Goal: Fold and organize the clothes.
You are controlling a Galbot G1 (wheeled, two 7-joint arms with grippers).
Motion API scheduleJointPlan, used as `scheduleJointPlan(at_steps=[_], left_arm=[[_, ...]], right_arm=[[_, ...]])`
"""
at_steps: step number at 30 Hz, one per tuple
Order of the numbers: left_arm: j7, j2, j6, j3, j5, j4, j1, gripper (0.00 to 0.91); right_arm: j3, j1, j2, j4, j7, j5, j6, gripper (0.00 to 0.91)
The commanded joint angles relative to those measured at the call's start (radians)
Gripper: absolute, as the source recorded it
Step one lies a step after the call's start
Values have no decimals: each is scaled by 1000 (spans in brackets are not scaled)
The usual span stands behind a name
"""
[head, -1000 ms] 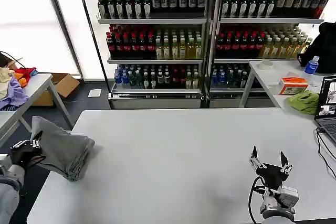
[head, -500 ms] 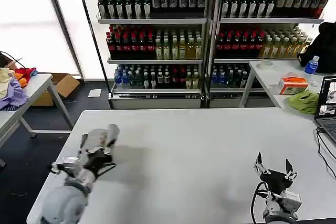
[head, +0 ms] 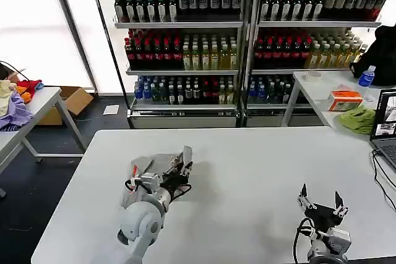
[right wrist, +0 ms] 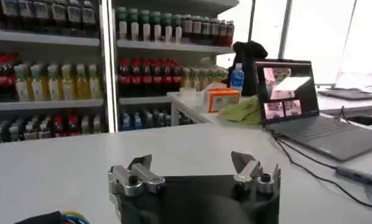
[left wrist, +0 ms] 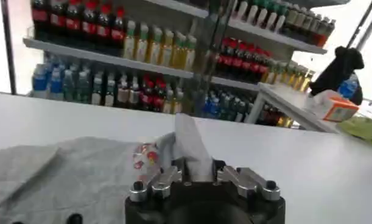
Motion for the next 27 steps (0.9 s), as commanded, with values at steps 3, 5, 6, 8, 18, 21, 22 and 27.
scheduleJointPlan(at_steps=[3,5,6,8,18,21,22,27], left_arm=[[52,-60,-54,73,-205,-57,-37,907],[33,-50,-76,49,-118,-69,-33,907],[20,-42,-79,34,-65,-68,-33,907],[-14,-21,-64,-11,-14,-74,-30,907],[-38,172,15,-271,106,-101,16,907],[-42,183,28,-303,90,-113,58,907],[-42,183,29,-312,90,-113,64,907],[-46,184,40,-346,79,-115,91,907]], right_arm=[[-37,51,-10,-35,-19,40,-22,907],[-60,96,-26,-47,-28,144,-39,907],[-75,117,-32,-61,-28,204,-49,907],[-108,174,-48,-89,-27,281,-62,907],[-385,611,-142,-295,-4,788,-247,907],[-493,734,-194,-357,2,925,-272,907],[-510,746,-204,-367,3,944,-272,907],[-636,813,-208,-429,-8,957,-272,907]])
